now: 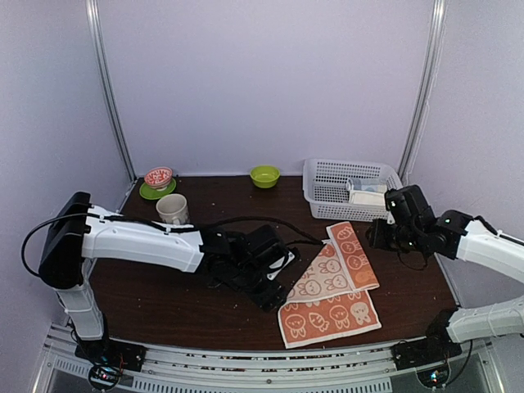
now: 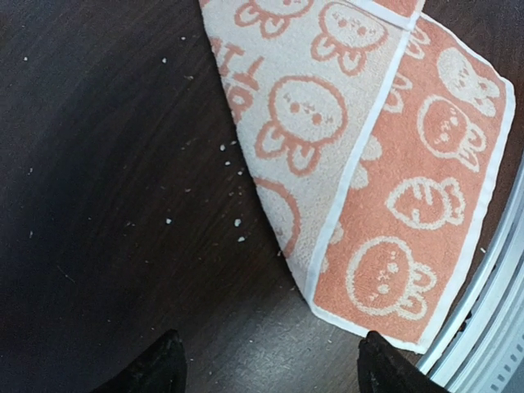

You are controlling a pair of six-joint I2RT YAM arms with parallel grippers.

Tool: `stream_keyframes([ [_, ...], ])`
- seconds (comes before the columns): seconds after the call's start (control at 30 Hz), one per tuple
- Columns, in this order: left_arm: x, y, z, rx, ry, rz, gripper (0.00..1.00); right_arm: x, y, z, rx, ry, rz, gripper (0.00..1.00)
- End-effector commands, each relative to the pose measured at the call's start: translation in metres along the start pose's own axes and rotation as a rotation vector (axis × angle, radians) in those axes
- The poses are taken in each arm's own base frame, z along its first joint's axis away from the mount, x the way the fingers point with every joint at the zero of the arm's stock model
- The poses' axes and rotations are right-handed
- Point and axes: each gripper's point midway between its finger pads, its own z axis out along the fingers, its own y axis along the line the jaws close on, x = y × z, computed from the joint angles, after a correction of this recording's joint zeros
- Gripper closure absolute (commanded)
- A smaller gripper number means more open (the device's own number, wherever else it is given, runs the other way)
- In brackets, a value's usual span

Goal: Roll the towels
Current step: Put down the towel at the center of the board, then pick up the towel from the center of the board.

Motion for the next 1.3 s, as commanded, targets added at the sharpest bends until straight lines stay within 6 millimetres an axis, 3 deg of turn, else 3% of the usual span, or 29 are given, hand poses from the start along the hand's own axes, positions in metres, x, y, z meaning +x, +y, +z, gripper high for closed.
stream_keyframes([
  [0.0, -0.028, 0.011, -0.017, -0.047, -0.102, -0.034, 0.27, 0.066, -0.009, 0.023, 0.008, 0.219, -0.108, 0.61],
  [0.1, -0.030, 0.016, -0.019, -0.065, -0.110, -0.050, 0.27, 0.082, 0.000, 0.035, 0.051, 0.286, -0.211, 0.67],
  [0.27, -0.024, 0.024, -0.023, -0.090, -0.112, -0.082, 0.27, 0.084, 0.022, 0.050, 0.069, 0.317, -0.313, 0.67],
  [0.5, -0.007, 0.032, -0.023, -0.110, -0.100, -0.105, 0.27, 0.112, 0.009, 0.067, 0.147, 0.432, -0.382, 0.65],
  [0.93, -0.007, 0.032, -0.018, -0.110, -0.097, -0.085, 0.27, 0.142, 0.001, 0.063, 0.184, 0.533, -0.450, 0.60],
  [1.27, 0.000, 0.031, -0.013, -0.100, -0.087, -0.102, 0.27, 0.143, -0.012, 0.061, 0.242, 0.513, -0.447, 0.77],
])
